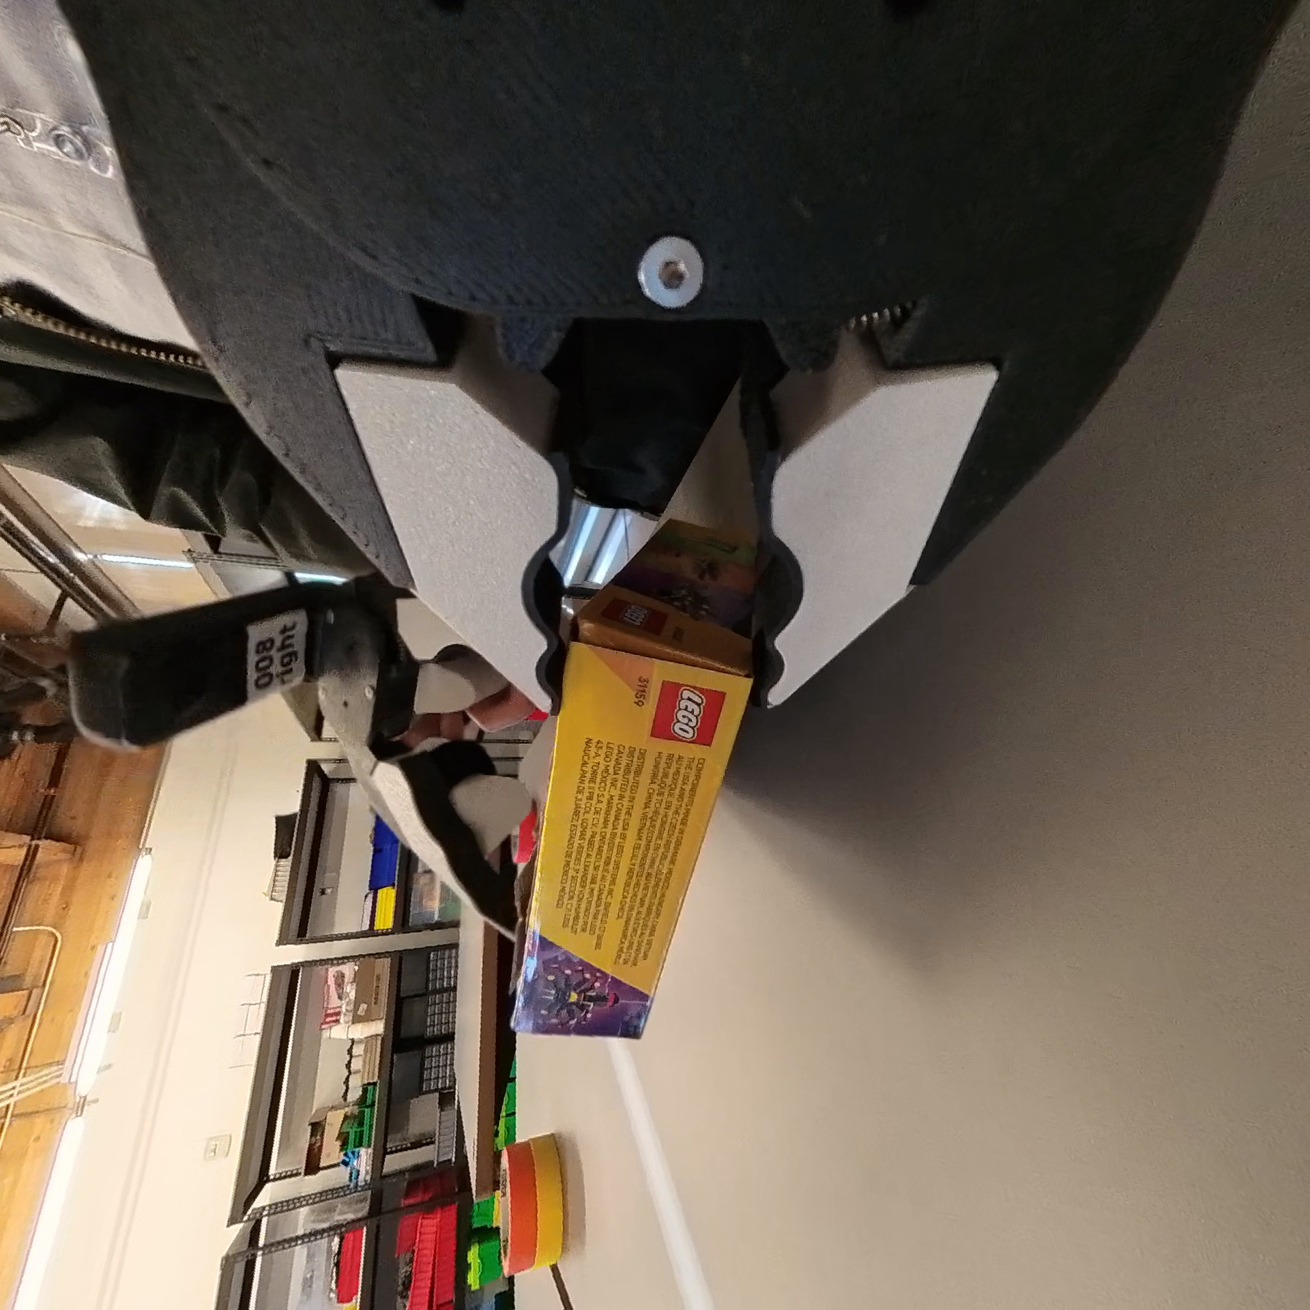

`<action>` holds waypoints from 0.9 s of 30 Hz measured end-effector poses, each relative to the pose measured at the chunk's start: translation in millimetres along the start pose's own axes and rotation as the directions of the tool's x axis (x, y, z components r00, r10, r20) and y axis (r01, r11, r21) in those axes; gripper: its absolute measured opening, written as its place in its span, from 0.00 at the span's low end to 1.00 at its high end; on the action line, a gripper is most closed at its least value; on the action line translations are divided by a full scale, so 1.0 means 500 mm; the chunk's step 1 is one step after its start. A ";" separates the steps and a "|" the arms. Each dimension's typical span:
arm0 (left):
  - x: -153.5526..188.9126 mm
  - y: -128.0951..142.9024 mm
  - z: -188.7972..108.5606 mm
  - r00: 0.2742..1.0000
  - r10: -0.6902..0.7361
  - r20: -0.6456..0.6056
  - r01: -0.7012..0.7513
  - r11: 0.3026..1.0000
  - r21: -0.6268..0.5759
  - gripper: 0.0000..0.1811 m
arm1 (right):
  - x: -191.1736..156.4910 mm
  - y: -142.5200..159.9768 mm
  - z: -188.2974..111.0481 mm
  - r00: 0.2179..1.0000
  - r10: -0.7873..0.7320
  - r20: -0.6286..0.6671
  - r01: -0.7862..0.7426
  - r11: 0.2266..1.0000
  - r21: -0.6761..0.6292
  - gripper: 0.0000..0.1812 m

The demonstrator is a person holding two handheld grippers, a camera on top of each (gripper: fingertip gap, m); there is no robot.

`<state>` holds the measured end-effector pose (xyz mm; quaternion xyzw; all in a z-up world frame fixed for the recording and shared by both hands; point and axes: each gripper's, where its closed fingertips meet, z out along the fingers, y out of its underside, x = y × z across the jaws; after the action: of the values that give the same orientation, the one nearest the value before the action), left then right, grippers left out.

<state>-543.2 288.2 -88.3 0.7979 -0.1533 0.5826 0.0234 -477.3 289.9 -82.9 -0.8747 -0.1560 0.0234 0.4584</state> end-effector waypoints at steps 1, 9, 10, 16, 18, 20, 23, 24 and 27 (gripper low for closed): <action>-0.001 -0.001 0.001 1.000 -0.009 -0.007 0.009 1.000 -0.001 0.29 | -0.005 -0.004 -0.002 1.000 -0.029 0.009 0.028 0.999 0.016 0.67; 0.001 -0.001 0.002 1.000 -0.005 -0.010 0.005 1.000 -0.015 0.28 | -0.010 0.027 0.004 0.994 0.075 0.076 -0.072 0.997 -0.042 0.75; 0.001 -0.002 0.002 1.000 -0.002 -0.009 0.002 1.000 -0.017 0.29 | -0.009 0.025 0.004 0.995 0.063 0.071 -0.061 0.997 -0.042 0.75; 0.007 0.001 0.005 1.000 0.014 -0.019 -0.014 0.999 -0.042 0.28 | 0.014 0.003 -0.004 0.999 0.046 -0.022 -0.046 0.999 0.004 0.64; 0.006 0.001 0.006 1.000 0.003 -0.024 -0.004 0.999 -0.042 0.28 | 0.022 0.008 -0.002 0.997 0.074 -0.036 -0.074 0.997 0.002 0.64; 0.006 0.004 0.008 0.999 -0.006 -0.032 0.005 0.999 -0.045 0.28 | 0.030 0.011 -0.001 0.993 0.100 -0.055 -0.100 0.995 0.001 0.64; 0.005 0.004 0.013 0.999 -0.017 -0.038 0.015 0.999 -0.038 0.28 | 0.028 0.027 0.004 0.965 0.259 -0.029 -0.259 0.966 -0.015 0.58; 0.005 0.003 0.013 0.999 -0.021 -0.040 0.019 0.999 -0.034 0.28 | 0.030 0.038 0.007 0.938 0.346 -0.024 -0.347 0.938 -0.027 0.59; 0.005 0.004 0.015 0.999 -0.022 -0.042 0.020 0.999 -0.038 0.28 | 0.042 0.054 0.010 0.876 0.481 -0.038 -0.482 0.876 -0.017 0.61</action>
<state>-536.0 284.0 -88.9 0.7862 -0.1554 0.5963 0.0476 -451.6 285.5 -105.3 -0.8922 0.0734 0.1201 0.4291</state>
